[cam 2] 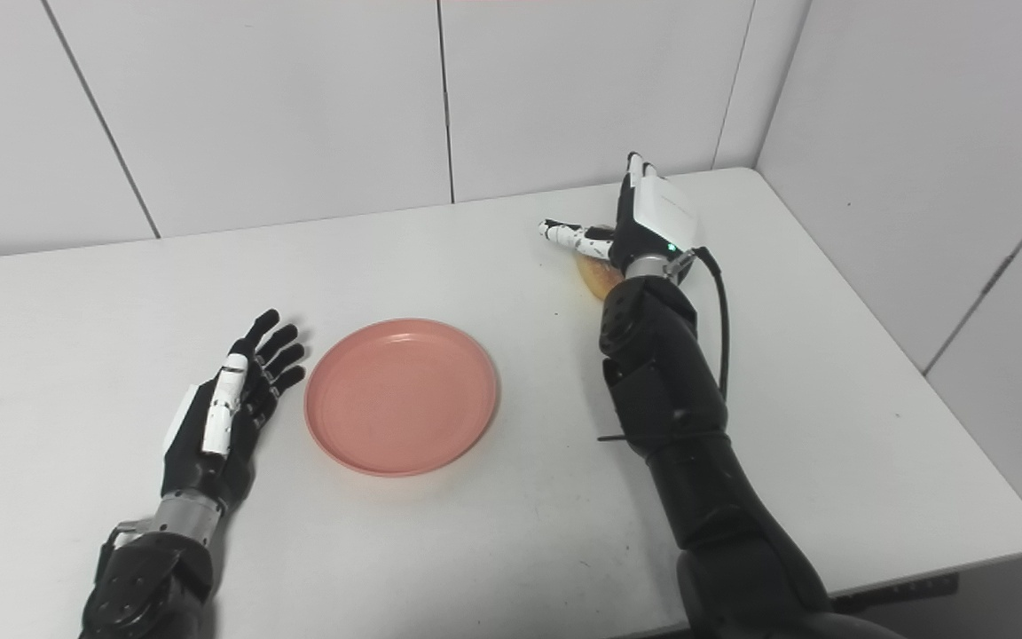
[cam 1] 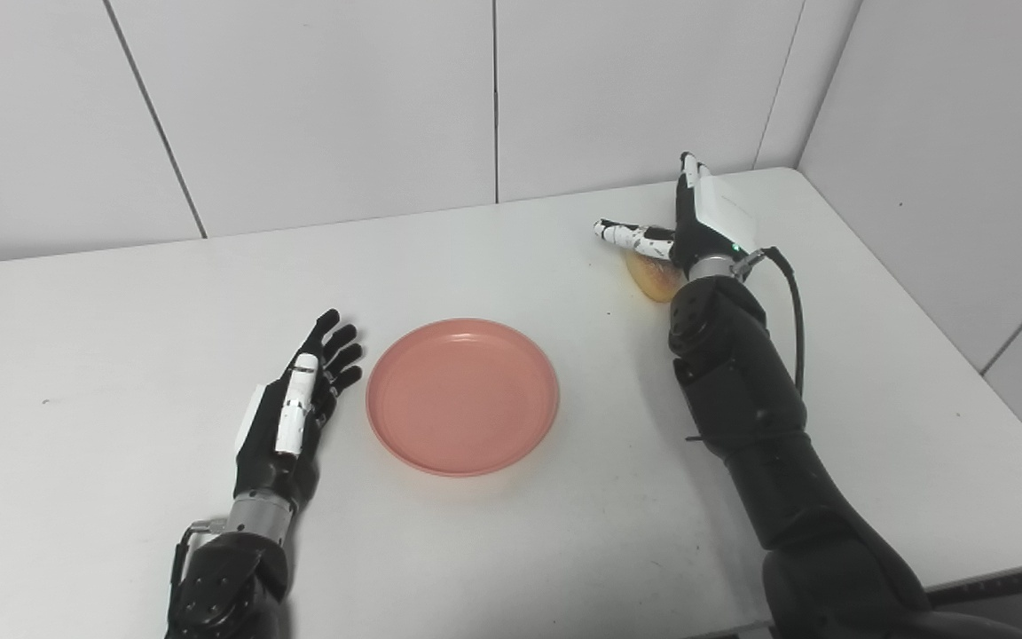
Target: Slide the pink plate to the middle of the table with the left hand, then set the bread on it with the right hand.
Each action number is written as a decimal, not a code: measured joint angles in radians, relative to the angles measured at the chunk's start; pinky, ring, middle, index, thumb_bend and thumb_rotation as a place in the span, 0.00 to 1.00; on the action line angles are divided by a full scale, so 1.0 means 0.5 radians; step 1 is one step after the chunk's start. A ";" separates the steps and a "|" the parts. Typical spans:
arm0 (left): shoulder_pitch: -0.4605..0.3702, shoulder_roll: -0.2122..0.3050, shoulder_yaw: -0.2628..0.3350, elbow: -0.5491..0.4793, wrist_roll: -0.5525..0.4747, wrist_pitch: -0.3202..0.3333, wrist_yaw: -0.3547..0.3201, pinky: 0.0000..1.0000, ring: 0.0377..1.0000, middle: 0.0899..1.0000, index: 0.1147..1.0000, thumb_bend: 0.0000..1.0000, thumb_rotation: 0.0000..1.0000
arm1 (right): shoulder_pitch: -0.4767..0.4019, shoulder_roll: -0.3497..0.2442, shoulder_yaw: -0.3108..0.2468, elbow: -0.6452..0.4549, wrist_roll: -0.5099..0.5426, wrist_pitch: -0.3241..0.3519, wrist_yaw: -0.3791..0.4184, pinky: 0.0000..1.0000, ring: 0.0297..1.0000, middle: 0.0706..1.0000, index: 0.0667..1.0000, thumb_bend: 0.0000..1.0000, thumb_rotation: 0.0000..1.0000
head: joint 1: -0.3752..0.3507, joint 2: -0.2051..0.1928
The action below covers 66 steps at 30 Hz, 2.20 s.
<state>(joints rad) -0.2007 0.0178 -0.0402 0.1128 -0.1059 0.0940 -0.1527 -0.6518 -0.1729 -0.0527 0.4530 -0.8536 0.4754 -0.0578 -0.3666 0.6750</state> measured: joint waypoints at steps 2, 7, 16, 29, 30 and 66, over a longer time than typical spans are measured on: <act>0.000 0.000 0.000 0.001 0.000 -0.001 0.000 0.89 0.90 0.90 0.89 0.36 1.00 | -0.013 0.005 -0.011 0.043 -0.004 0.000 0.002 0.97 1.00 1.00 1.00 0.88 0.66 | 0.000 0.000; 0.000 0.000 -0.001 0.006 0.000 -0.012 0.000 0.90 0.90 0.90 0.89 0.35 1.00 | -0.052 0.021 -0.049 0.147 -0.042 0.000 0.009 0.95 1.00 1.00 1.00 0.89 0.65 | 0.003 0.006; 0.001 0.000 -0.004 0.003 0.000 -0.013 0.000 0.90 0.90 0.91 0.89 0.35 1.00 | -0.095 0.007 -0.032 0.306 -0.021 0.000 -0.039 0.88 0.93 0.94 0.93 0.92 0.67 | 0.012 0.018; 0.003 -0.010 -0.007 -0.012 0.001 0.006 0.011 0.89 0.89 0.90 0.89 0.34 1.00 | -0.176 -0.038 0.065 0.447 0.117 0.000 -0.088 0.62 0.74 0.79 0.78 0.89 0.44 | 0.028 0.037; 0.003 -0.010 -0.007 -0.012 0.001 0.007 0.011 0.89 0.90 0.90 0.89 0.34 1.00 | -0.176 -0.042 0.073 0.447 0.122 0.000 -0.093 0.56 0.68 0.74 0.77 0.88 0.39 | 0.028 0.037; 0.008 -0.036 -0.024 -0.045 0.023 0.054 0.051 0.88 0.89 0.90 0.89 0.34 1.00 | -0.117 -0.136 0.290 -0.035 0.091 0.001 0.022 0.30 0.37 0.45 0.45 0.50 0.14 | 0.107 0.074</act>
<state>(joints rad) -0.1966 -0.0003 -0.0521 0.0901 -0.0943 0.1211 -0.1270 -0.7103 -0.2408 0.0926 0.4356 -0.8083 0.4760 -0.0466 -0.3129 0.7118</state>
